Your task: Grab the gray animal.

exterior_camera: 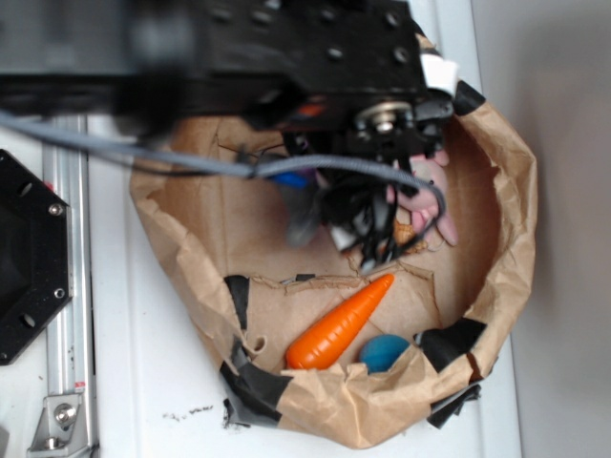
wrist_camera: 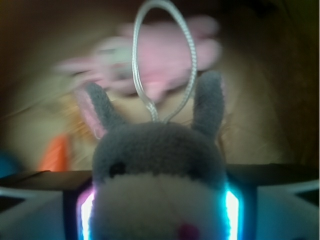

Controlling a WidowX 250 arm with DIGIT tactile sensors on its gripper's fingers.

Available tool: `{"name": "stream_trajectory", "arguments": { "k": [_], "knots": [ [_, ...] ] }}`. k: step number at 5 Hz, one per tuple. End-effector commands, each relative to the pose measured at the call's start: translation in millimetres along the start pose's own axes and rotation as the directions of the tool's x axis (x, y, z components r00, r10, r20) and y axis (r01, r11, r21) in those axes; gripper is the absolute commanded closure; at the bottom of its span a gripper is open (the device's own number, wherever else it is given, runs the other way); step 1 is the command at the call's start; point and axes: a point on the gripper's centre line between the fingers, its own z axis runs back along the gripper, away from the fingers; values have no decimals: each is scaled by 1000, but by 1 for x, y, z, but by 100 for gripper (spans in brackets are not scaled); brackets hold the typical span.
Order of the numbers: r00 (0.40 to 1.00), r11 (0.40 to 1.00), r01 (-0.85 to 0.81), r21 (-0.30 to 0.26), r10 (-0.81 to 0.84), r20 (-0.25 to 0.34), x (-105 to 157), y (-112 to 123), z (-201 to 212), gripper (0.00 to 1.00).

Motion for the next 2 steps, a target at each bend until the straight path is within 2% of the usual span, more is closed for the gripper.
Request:
{"name": "stream_trajectory", "arguments": {
  "k": [1,2],
  "knots": [
    [950,958,282,49,-286,129,-2,-14,74,100],
    [949,958,278,67,-285,138,0,-12,72,100]
  ]
}}
